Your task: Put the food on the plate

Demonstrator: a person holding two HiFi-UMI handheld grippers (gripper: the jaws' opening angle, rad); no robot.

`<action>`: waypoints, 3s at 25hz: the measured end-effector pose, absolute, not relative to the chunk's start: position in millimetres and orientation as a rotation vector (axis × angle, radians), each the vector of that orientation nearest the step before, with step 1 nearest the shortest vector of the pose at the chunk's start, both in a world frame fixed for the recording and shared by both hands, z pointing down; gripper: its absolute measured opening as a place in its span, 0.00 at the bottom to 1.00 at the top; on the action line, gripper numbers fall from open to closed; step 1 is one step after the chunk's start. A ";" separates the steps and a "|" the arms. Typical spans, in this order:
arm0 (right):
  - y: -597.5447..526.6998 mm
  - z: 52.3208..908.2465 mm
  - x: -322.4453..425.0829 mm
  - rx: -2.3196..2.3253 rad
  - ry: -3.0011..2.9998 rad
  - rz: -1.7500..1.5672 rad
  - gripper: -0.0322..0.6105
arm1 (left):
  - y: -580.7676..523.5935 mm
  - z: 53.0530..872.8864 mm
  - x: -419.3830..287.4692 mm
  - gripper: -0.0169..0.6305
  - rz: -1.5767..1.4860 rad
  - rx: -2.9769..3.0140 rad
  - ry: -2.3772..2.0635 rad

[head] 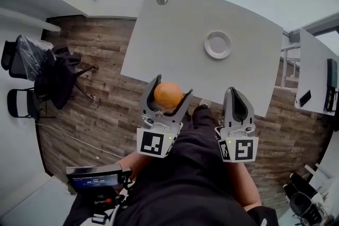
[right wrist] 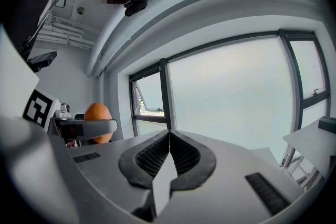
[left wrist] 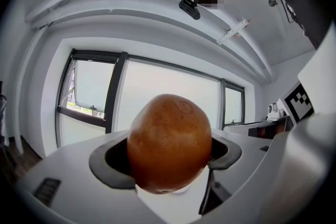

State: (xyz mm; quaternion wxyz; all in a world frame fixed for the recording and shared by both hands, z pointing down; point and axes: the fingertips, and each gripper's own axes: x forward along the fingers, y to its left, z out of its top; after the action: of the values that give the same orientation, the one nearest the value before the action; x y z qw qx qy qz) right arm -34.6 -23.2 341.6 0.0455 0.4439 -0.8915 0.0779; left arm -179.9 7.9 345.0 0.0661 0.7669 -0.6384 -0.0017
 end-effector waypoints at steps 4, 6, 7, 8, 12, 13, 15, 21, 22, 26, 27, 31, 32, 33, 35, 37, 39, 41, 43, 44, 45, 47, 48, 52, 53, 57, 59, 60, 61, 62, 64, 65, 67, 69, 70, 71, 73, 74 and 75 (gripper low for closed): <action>-21.8 328.5 -32.5 1.320 -2.745 0.174 0.06 | 0.1 338.9 -165.9 0.60 -0.025 2.329 -1.914; -25.1 324.4 -25.4 1.323 -2.748 0.145 0.06 | -8.3 340.2 -153.8 0.60 -0.025 2.346 -1.901; -27.0 322.7 -17.2 1.329 -2.750 0.137 0.06 | -12.9 341.3 -143.2 0.60 -0.026 2.352 -1.893; -28.4 321.1 -8.1 1.336 -2.751 0.132 0.06 | -17.0 342.4 -131.8 0.60 -0.027 2.356 -1.884; -34.0 317.8 13.3 1.369 -2.756 0.128 0.06 | -31.6 350.3 -102.2 0.60 -0.006 2.372 -1.842; -38.7 319.0 20.1 1.373 -2.756 0.120 0.06 | -38.4 353.9 -93.9 0.60 -0.004 2.375 -1.834; -49.4 321.8 35.2 1.376 -2.754 0.099 0.06 | -52.7 359.8 -76.6 0.60 -0.005 2.382 -1.828; -58.4 315.0 44.3 1.388 -2.764 0.091 0.06 | -64.0 355.9 -60.5 0.60 -0.010 2.401 -1.808; -61.5 314.7 46.0 1.387 -2.768 0.089 0.06 | -67.7 357.4 -57.1 0.60 -0.006 2.403 -1.803; -68.5 313.0 49.0 1.373 -2.779 0.075 0.06 | -78.8 364.9 -50.4 0.60 0.004 2.388 -1.790; -67.6 311.5 48.4 1.369 -2.781 0.068 0.06 | -78.8 366.5 -50.5 0.60 0.010 2.387 -1.786; -65.7 308.7 48.6 1.359 -2.776 0.057 0.06 | -80.5 372.2 -49.8 0.60 0.033 2.390 -1.778; -64.7 308.1 48.8 1.358 -2.777 0.055 0.06 | -81.6 372.1 -49.9 0.60 0.031 2.388 -1.781; -63.1 307.1 48.6 1.356 -2.782 0.050 0.06 | -82.4 372.2 -50.0 0.60 0.029 2.384 -1.777; -59.7 304.3 46.6 1.353 -2.796 0.030 0.06 | -83.6 373.9 -50.2 0.60 0.018 2.374 -1.748; -57.2 303.3 44.2 1.350 -2.798 0.020 0.06 | -86.8 373.8 -51.3 0.60 0.006 2.372 -1.731; -55.6 304.4 43.0 1.347 -2.795 0.024 0.06 | -90.3 372.3 -51.5 0.60 0.008 2.384 -1.730; -54.3 305.9 43.3 1.346 -2.789 0.032 0.06 | -92.7 371.9 -50.1 0.60 0.016 2.396 -1.726; -54.9 304.3 43.9 1.344 -2.790 0.014 0.06 | -95.3 373.7 -48.1 0.60 0.025 2.400 -1.718; -55.8 303.2 44.1 1.340 -2.792 -0.003 0.06 | -97.0 375.7 -47.5 0.60 0.030 2.397 -1.715; -56.7 303.1 44.5 1.338 -2.791 -0.013 0.06 | -99.3 378.1 -47.2 0.60 0.034 2.393 -1.712; -58.8 305.1 45.7 1.339 -2.785 -0.013 0.06 | -104.8 383.5 -46.9 0.60 0.044 2.389 -1.709; -60.0 306.5 46.4 1.341 -2.781 -0.008 0.06 | -107.5 386.2 -46.9 0.60 0.050 2.388 -1.708; -65.9 308.4 48.0 1.347 -2.772 -0.004 0.06 | -116.3 394.9 -48.8 0.60 0.072 2.372 -1.711; -67.3 308.1 48.2 1.349 -2.771 -0.007 0.06 | -118.1 396.4 -49.8 0.60 0.082 2.366 -1.715; -73.3 307.7 46.4 1.357 -2.769 -0.007 0.06 | -124.3 402.4 -52.7 0.60 0.111 2.362 -1.712; -77.2 309.8 43.2 1.359 -2.764 0.002 0.06 | -128.8 407.1 -56.0 0.60 0.127 2.355 -1.708; -80.0 312.0 41.3 1.355 -2.759 0.005 0.06 | -132.8 410.3 -58.2 0.60 0.137 2.348 -1.709; -83.2 313.8 39.5 1.349 -2.756 0.005 0.06 | -137.7 414.2 -59.9 0.60 0.146 2.344 -1.709; -85.8 314.2 37.8 1.344 -2.756 -0.001 0.06 | -142.1 418.2 -60.9 0.60 0.153 2.343 -1.708; -86.9 310.5 34.6 1.332 -2.762 -0.025 0.06 | -145.1 424.2 -61.7 0.60 0.162 2.341 -1.705; -85.1 307.3 32.9 1.326 -2.767 -0.039 0.06 | -144.3 425.4 -62.1 0.60 0.164 2.339 -1.704; -81.6 304.3 30.1 1.316 -2.769 -0.051 0.06 | -143.7 429.1 -62.7 0.60 0.172 2.333 -1.699; -83.7 307.5 28.7 1.312 -2.762 -0.046 0.06 | -147.3 437.3 -63.1 0.60 0.187 2.328 -1.692; -86.0 309.9 28.7 1.311 -2.757 -0.039 0.06 | -149.8 441.6 -63.4 0.60 0.194 2.327 -1.689; -88.0 311.6 29.1 1.311 -2.754 -0.028 0.06 | -151.8 444.9 -63.7 0.60 0.201 2.325 -1.687; -90.5 313.0 30.9 1.323 -2.750 0.000 0.06 | -154.2 448.7 -64.5 0.60 0.217 2.322 -1.685; -90.9 313.1 31.8 1.332 -2.748 0.011 0.06 | -154.8 449.7 -64.7 0.60 0.224 2.323 -1.684; -90.7 313.3 32.4 1.340 -2.745 0.018 0.06 | -155.2 450.8 -64.8 0.60 0.229 2.325 -1.682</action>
State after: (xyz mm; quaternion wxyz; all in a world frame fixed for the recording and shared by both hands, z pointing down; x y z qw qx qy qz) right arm 32.4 -90.7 313.3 0.0436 0.4384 -0.8977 0.0059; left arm -64.8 -155.2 450.8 0.1311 0.8005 -0.5794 0.0790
